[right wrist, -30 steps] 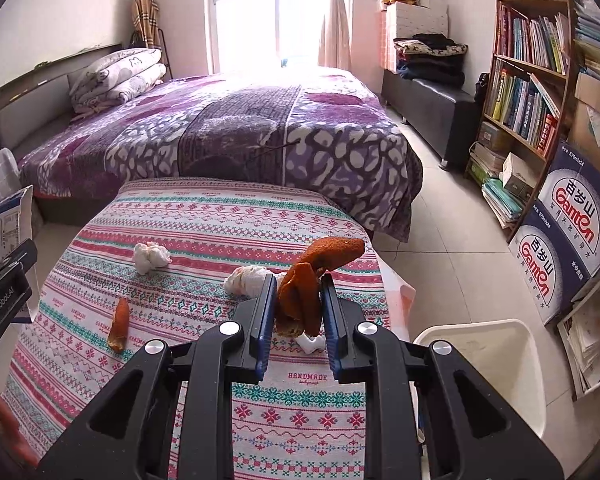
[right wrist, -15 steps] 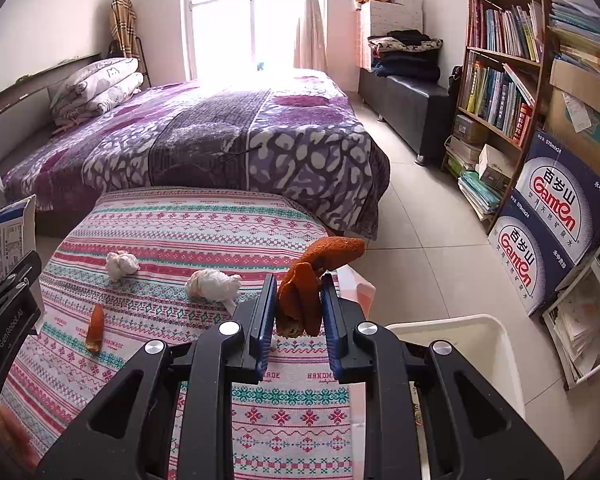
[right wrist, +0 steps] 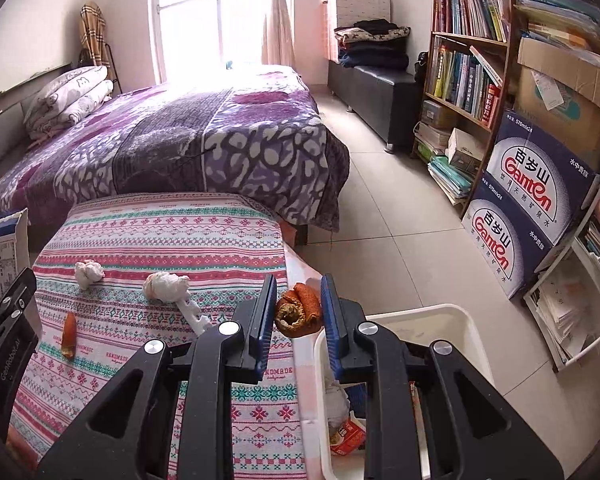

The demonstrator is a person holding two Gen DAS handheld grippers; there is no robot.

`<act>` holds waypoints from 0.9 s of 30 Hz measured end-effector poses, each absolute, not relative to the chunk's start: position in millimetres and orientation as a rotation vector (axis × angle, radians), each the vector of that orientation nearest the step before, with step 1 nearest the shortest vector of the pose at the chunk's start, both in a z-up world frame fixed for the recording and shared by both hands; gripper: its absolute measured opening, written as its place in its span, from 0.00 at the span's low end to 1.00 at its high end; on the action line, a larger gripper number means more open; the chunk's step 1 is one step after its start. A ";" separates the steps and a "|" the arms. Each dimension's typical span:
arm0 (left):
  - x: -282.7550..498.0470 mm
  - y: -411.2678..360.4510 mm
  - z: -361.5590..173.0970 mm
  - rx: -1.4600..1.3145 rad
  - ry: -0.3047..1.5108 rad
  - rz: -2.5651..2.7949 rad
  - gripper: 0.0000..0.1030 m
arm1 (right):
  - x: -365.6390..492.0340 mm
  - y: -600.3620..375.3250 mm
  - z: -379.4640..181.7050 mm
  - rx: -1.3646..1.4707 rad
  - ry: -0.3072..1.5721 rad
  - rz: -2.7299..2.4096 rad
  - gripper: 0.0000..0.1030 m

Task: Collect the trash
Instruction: 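Carry the orange peel over the bin and open the right tool while the left tool carries the box, then lower the blue-labelled box into the bin and open the left tool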

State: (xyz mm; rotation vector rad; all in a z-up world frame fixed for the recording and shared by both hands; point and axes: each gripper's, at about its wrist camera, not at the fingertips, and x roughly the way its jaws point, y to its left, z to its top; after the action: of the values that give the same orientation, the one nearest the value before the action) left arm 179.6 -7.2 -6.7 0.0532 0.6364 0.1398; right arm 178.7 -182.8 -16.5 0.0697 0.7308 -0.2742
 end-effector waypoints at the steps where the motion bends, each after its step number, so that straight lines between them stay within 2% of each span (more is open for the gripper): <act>1: 179.4 -10.8 -7.6 0.058 0.637 0.133 0.54 | 177.9 -186.8 -16.3 0.073 0.732 -0.281 0.21; 23: 165.0 -97.1 -28.5 0.157 0.668 -0.044 0.54 | 156.6 -279.3 -25.6 0.162 0.830 -0.481 0.24; 25: 163.3 -106.6 -30.8 0.170 0.672 -0.064 0.54 | 154.0 -289.1 -27.3 0.179 0.843 -0.500 0.27; 27: 160.6 -115.8 -33.2 0.183 0.675 -0.084 0.54 | 151.0 -297.6 -27.7 0.189 0.848 -0.521 0.34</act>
State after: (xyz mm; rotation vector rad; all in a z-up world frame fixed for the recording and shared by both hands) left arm 160.6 -115.8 -33.2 0.1828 0.6745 -0.0835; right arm 151.0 -297.6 -27.7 0.1891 0.8478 -0.5211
